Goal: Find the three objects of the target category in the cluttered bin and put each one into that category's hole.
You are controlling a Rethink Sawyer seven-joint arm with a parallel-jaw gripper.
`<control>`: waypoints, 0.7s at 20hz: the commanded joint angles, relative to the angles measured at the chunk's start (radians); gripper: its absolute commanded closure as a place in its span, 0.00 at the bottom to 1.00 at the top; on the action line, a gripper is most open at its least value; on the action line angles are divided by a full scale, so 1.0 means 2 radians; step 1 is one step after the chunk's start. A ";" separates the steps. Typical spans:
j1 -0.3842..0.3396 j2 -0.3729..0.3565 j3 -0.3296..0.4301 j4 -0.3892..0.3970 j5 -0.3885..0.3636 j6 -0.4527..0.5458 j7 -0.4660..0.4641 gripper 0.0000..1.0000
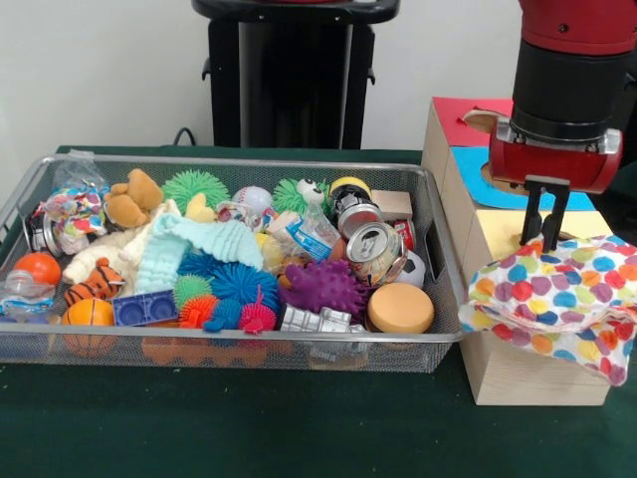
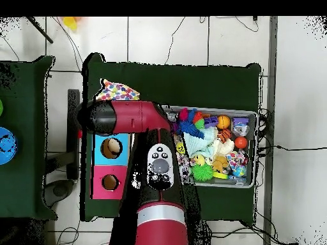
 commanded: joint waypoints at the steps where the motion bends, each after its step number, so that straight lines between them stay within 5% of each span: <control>1: 0.001 -0.009 0.000 0.062 0.003 0.014 0.069 1.00; 14: 0.025 -0.007 -0.012 0.054 0.018 0.018 0.090 1.00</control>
